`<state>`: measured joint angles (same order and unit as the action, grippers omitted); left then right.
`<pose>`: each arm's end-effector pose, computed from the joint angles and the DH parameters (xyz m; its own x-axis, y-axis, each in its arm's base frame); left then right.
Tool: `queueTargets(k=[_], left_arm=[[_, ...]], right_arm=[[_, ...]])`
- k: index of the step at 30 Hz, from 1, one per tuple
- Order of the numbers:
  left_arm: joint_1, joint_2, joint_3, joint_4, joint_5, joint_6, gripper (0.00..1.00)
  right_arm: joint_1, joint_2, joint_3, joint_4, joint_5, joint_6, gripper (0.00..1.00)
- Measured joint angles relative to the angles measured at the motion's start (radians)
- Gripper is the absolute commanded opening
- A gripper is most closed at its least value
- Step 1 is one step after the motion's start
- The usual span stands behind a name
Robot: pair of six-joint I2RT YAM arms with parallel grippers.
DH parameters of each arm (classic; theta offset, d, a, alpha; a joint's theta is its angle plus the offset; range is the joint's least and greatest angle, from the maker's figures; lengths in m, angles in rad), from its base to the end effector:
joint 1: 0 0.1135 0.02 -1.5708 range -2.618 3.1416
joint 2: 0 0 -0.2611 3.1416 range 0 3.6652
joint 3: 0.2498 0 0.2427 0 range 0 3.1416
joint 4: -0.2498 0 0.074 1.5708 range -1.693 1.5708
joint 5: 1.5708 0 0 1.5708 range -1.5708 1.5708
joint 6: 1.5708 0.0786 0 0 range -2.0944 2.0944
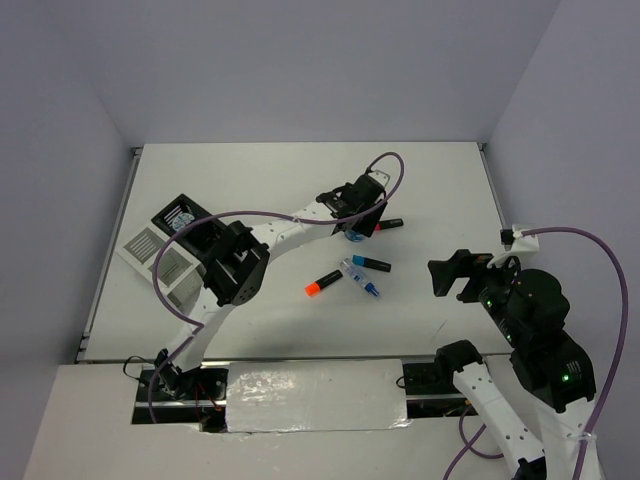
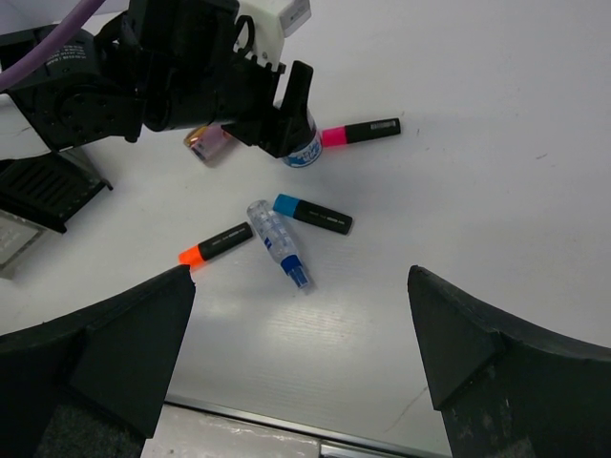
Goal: Sort the stationery into containers
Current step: Pick up the stationery from the center of the board, then place the stationery in the storage box.
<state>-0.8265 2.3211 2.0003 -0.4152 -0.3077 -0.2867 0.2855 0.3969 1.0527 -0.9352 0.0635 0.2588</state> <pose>0.3904 -0.3888 0.1873 -0.5915 0.2444 -0.7684 0.3979 0.9173 -0.0146 0.0739 0.0165 0.3633 -0.3128 0.1744 -0.9337 -0.1474 0.9622 0.2291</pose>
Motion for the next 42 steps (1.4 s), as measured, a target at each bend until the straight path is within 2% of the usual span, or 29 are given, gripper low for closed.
queueTargets(k=[1,3,4,11,18,21,25,28,31,37,42], left_arm=[[0.0,0.0,0.0,0.0,-0.001,0.0,0.19],[0.0,0.0,0.0,0.0,-0.001,0.0,0.04],[0.0,0.0,0.0,0.0,-0.002,0.0,0.0],[0.0,-0.036,-0.005,-0.058,-0.036,-0.003,0.0],[0.053,-0.25,0.018,-0.201,-0.136,-0.061,0.0],[0.18,-0.395,-0.007,-0.232,-0.135,-0.117,0.0],[0.486,-0.605,-0.141,-0.212,-0.112,-0.191,0.0],[0.685,-0.682,-0.202,-0.235,-0.118,-0.217,0.0],[0.771,-0.708,-0.247,-0.259,-0.09,-0.234,0.0],[0.879,-0.71,-0.352,-0.299,0.053,-0.262,0.0],[0.943,-0.722,-0.466,-0.304,0.085,-0.271,0.0]], right_arm=[[0.0,0.0,-0.001,0.0,0.0,0.0,1.0],[0.0,0.0,-0.006,0.004,-0.001,-0.003,1.0],[0.0,0.0,-0.01,0.005,-0.001,-0.003,1.0],[0.0,0.0,-0.02,0.007,-0.002,-0.007,1.0],[0.0,0.001,-0.02,0.008,-0.024,-0.006,1.0],[0.0,0.001,-0.027,0.022,-0.051,-0.002,1.0],[0.0,0.001,-0.07,0.057,-0.116,0.007,1.0],[0.0,0.011,-0.09,0.069,-0.163,0.01,1.0],[0.0,0.022,-0.093,0.076,-0.187,0.01,1.0],[0.0,0.021,-0.094,0.086,-0.214,0.013,1.0],[0.0,0.021,-0.094,0.087,-0.224,0.013,1.0]])
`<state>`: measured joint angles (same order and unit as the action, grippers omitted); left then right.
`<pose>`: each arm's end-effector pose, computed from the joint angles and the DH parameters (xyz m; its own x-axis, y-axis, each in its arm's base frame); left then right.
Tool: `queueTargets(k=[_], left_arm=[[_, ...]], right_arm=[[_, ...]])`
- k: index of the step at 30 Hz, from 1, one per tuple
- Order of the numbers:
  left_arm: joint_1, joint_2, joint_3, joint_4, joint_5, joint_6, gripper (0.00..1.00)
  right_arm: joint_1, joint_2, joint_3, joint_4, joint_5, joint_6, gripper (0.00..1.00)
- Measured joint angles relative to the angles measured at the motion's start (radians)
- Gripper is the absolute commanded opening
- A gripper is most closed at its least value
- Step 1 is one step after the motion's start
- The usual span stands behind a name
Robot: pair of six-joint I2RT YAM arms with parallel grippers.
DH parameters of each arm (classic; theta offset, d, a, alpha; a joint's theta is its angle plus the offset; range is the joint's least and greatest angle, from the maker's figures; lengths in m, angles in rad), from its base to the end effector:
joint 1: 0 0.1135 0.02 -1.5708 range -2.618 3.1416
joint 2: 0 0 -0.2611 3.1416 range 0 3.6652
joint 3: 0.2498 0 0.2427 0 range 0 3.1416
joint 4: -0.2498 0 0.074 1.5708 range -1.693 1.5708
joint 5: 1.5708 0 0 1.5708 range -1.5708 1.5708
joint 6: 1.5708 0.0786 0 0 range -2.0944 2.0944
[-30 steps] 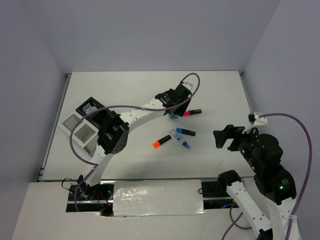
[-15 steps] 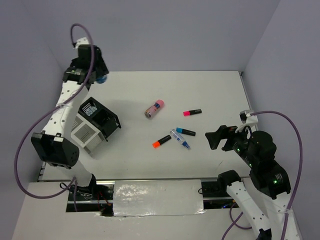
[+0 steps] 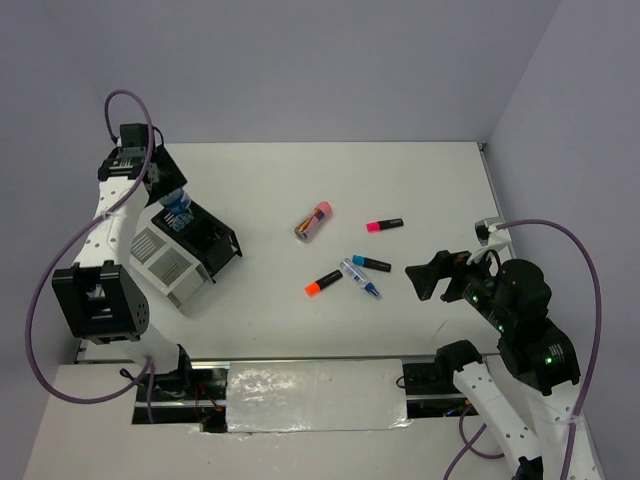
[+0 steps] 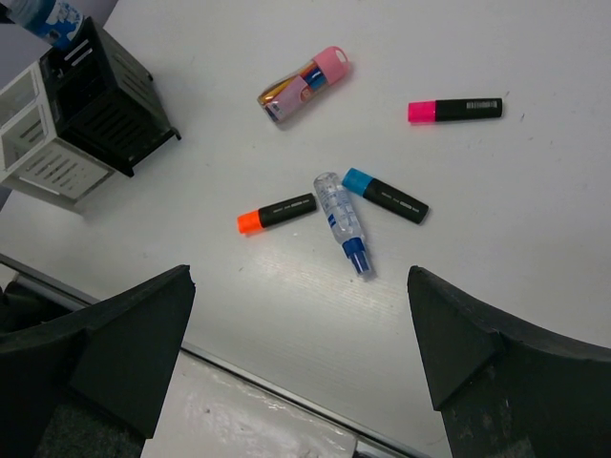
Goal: Sort the stationery into containers
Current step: Place the stationery in the storage box.
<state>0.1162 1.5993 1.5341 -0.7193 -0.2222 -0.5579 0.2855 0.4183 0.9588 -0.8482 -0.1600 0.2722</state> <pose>0.3681 0.0604 0.3126 -0.4534 -0.5728 -0.6828 -0.5988 0.7632 -0.2426 0.0892 0.0392 0.3461 -0.3938 0.1610 -0.9050 -0.3300 0.8941 0.3027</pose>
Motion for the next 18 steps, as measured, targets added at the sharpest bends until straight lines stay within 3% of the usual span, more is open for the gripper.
queueTargets(k=[6,18], left_arm=[[0.005,-0.091,-0.109,0.031,0.029,0.0,0.0],[0.007,-0.14,-0.18,0.04,0.018,0.0,0.0]], right_arm=[[0.0,0.002,0.0,0.001,-0.007,0.0,1.0],[0.0,0.014,0.0,0.003,-0.014,0.0,1.0]])
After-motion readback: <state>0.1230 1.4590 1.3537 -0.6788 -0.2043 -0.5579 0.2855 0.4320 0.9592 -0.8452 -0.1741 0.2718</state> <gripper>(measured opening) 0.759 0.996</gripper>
